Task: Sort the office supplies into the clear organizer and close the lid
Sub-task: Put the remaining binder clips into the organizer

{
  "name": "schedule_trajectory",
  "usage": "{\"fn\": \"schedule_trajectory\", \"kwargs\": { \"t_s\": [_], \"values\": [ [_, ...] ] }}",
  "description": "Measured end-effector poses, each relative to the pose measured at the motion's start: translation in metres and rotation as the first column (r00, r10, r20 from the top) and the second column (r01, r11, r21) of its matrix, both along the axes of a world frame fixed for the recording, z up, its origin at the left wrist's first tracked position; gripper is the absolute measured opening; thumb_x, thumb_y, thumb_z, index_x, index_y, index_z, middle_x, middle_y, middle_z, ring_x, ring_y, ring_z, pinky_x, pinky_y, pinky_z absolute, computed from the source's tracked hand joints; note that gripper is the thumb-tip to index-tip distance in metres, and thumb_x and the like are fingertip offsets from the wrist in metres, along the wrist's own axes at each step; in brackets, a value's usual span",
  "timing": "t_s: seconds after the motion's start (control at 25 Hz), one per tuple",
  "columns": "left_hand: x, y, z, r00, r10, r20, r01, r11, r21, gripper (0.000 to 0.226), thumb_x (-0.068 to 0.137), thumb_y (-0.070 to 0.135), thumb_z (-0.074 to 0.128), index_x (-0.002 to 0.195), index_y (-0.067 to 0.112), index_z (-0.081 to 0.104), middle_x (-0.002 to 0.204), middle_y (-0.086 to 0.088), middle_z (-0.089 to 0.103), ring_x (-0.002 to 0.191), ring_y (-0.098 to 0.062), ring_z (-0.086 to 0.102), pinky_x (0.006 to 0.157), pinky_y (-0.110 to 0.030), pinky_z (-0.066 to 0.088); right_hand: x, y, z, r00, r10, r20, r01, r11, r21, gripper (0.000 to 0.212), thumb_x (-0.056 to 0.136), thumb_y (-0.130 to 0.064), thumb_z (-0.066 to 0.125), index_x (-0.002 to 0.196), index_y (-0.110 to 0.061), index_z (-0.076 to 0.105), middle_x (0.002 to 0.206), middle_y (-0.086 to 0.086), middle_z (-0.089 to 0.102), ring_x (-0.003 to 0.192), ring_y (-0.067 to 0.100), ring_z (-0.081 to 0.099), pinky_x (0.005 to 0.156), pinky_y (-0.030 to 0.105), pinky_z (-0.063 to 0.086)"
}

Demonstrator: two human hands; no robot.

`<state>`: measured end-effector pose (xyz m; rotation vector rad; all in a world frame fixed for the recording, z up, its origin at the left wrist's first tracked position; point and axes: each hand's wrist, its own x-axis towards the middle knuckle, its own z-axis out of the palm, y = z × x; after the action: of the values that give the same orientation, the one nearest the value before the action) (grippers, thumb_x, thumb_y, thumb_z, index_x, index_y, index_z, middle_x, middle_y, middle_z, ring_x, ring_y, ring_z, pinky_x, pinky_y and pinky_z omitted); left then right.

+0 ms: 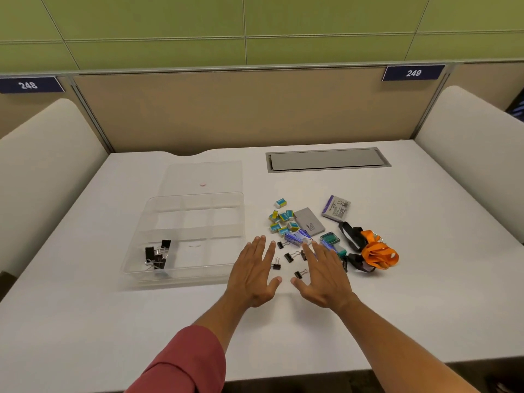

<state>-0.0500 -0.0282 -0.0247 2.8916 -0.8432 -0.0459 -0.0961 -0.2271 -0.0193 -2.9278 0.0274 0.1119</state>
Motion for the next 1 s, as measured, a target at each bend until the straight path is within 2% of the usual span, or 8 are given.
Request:
{"fn": "schedule_trajectory", "kwargs": {
  "t_s": [0.16, 0.36, 0.48, 0.56, 0.76, 0.88, 1.0],
  "values": [
    [-0.006, -0.018, -0.005, 0.993, 0.035, -0.113, -0.035, 0.999, 0.001, 0.083, 0.090, 0.050, 0.041, 0.152, 0.020, -0.005, 0.161, -0.009, 0.001, 0.148, -0.025, 0.003, 0.117, -0.038, 0.016, -0.002, -0.012, -0.005, 0.999, 0.048, -0.025, -0.048, 0.999, 0.018, 0.089, 0.081, -0.060, 0.047, 0.152, -0.021, 0.011, 0.160, 0.009, 0.018, 0.147, 0.026, 0.014, 0.119, 0.043, 0.011],
    [-0.004, -0.035, -0.011, 0.957, 0.136, -0.255, -0.142, 0.990, -0.004, 0.087, 0.085, 0.008, 0.051, 0.152, 0.017, -0.005, 0.160, -0.009, 0.012, 0.145, -0.024, 0.016, 0.112, -0.036, 0.029, -0.005, -0.017, -0.010, 0.997, 0.075, -0.021, -0.073, 0.996, 0.052, 0.081, 0.082, -0.045, 0.052, 0.151, -0.020, 0.019, 0.157, 0.008, 0.026, 0.145, 0.025, 0.020, 0.118, 0.039, 0.016],
    [-0.002, -0.041, -0.013, 0.954, 0.190, -0.232, -0.187, 0.982, 0.038, 0.088, 0.081, -0.002, 0.055, 0.152, 0.014, 0.004, 0.144, -0.010, 0.038, 0.128, -0.026, 0.037, 0.095, -0.034, 0.045, -0.001, -0.018, -0.013, 0.996, 0.091, -0.008, -0.091, 0.995, 0.039, 0.067, 0.085, -0.032, 0.054, 0.147, -0.021, 0.032, 0.149, 0.005, 0.039, 0.139, 0.023, 0.031, 0.115, 0.037, 0.024],
    [-0.005, -0.042, -0.017, 0.961, 0.203, -0.190, -0.194, 0.979, 0.065, 0.080, 0.081, -0.006, 0.054, 0.149, 0.012, 0.016, 0.135, -0.009, 0.045, 0.120, -0.025, 0.041, 0.088, -0.032, 0.048, 0.002, -0.016, -0.015, 0.992, 0.124, -0.017, -0.124, 0.992, 0.015, 0.058, 0.087, -0.029, 0.055, 0.142, -0.021, 0.040, 0.144, 0.005, 0.046, 0.135, 0.023, 0.036, 0.112, 0.038, 0.028],
    [-0.011, -0.039, -0.022, 0.953, 0.223, -0.206, -0.229, 0.973, -0.003, 0.052, 0.080, -0.003, 0.049, 0.129, 0.014, 0.042, 0.123, -0.005, 0.052, 0.111, -0.023, 0.045, 0.082, -0.033, 0.049, 0.008, -0.007, -0.021, 0.981, 0.192, -0.039, -0.193, 0.981, -0.024, 0.051, 0.087, -0.025, 0.056, 0.136, -0.019, 0.046, 0.138, 0.006, 0.051, 0.128, 0.026, 0.042, 0.107, 0.041, 0.033],
    [-0.012, -0.042, -0.022, 0.913, 0.296, -0.281, -0.338, 0.934, -0.115, 0.051, 0.081, 0.013, 0.052, 0.131, 0.012, 0.041, 0.124, -0.006, 0.051, 0.113, -0.023, 0.045, 0.091, -0.032, 0.044, 0.010, -0.006, -0.021, 0.979, 0.198, -0.055, -0.200, 0.979, -0.033, 0.048, 0.087, -0.025, 0.057, 0.134, -0.017, 0.047, 0.134, 0.007, 0.052, 0.126, 0.027, 0.043, 0.106, 0.044, 0.033],
    [-0.009, -0.050, -0.023, 0.885, 0.340, -0.317, -0.402, 0.903, -0.152, 0.053, 0.088, 0.030, 0.060, 0.133, 0.011, 0.039, 0.128, -0.006, 0.050, 0.117, -0.024, 0.045, 0.096, -0.034, 0.041, 0.010, -0.006, -0.023, 0.981, 0.183, -0.065, -0.186, 0.982, -0.042, 0.047, 0.087, -0.027, 0.056, 0.132, -0.016, 0.048, 0.134, 0.007, 0.052, 0.126, 0.026, 0.042, 0.107, 0.044, 0.033]
  ]
}}
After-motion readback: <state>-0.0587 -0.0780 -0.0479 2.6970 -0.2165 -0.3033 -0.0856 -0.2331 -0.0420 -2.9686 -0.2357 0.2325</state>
